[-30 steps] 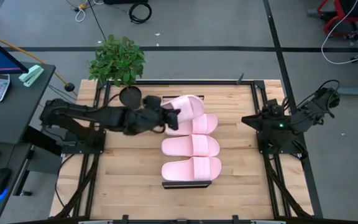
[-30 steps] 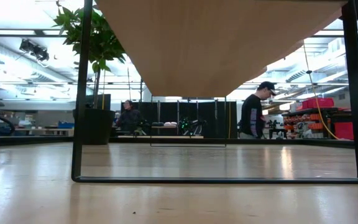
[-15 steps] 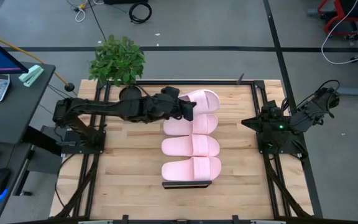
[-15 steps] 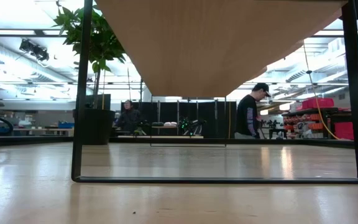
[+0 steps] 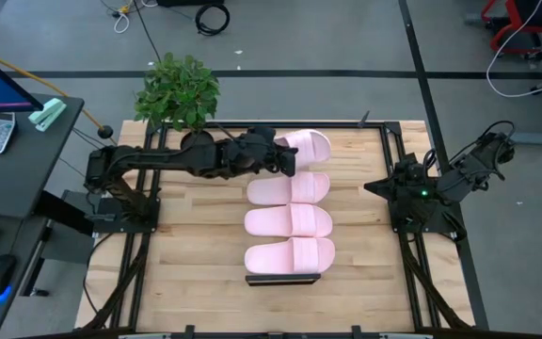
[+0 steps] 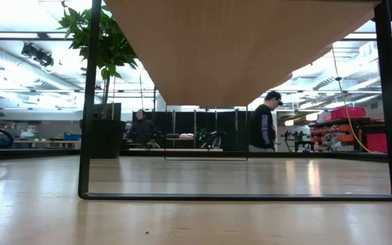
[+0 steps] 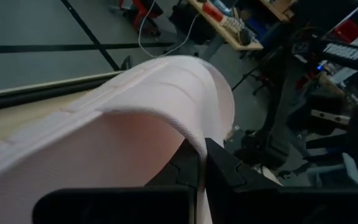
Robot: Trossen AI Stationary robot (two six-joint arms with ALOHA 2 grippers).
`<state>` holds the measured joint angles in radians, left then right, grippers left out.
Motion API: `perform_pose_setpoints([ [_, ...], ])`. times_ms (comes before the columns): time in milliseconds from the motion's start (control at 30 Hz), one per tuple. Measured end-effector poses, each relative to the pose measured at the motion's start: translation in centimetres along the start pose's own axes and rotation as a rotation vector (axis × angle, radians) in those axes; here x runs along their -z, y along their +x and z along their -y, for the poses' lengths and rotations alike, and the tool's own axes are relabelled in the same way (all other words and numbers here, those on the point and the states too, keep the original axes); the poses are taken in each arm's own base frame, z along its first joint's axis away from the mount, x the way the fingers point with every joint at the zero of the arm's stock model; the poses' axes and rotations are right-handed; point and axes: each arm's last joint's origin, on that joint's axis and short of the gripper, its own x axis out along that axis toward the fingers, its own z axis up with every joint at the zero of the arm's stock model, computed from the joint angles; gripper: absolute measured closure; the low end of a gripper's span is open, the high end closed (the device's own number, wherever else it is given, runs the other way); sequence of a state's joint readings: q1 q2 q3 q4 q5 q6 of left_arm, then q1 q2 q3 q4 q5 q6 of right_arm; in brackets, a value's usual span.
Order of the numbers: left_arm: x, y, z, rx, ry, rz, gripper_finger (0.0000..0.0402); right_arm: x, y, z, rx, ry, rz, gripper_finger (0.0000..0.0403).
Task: Pick and place slides into the shelf
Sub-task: Put the pink slipper on the shelf
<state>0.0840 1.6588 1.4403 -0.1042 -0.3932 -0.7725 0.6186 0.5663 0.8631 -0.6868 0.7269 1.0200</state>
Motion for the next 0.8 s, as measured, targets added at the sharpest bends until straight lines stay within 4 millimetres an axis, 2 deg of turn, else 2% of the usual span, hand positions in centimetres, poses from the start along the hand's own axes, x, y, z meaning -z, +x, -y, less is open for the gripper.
perform_pose_setpoints([
  [233,0.8,1.4,-0.5,-0.02,0.016,-0.006,0.039,0.1,0.2,-0.1,0.009,0.001,0.001,0.0393],
  [467,3.1,3.1,-0.7,-0.042,0.023,-0.043,0.039,0.3,0.6,-0.4,0.017,0.003,-0.004,0.0394],
  [633,4.0,3.5,-0.6,-0.039,-0.015,-0.068,0.039,0.4,0.7,-0.4,0.02,0.005,-0.007,0.0393],
  [800,3.9,3.6,-0.8,-0.041,-0.013,-0.084,0.039,0.4,0.7,-0.4,0.021,0.006,-0.006,0.0395],
])
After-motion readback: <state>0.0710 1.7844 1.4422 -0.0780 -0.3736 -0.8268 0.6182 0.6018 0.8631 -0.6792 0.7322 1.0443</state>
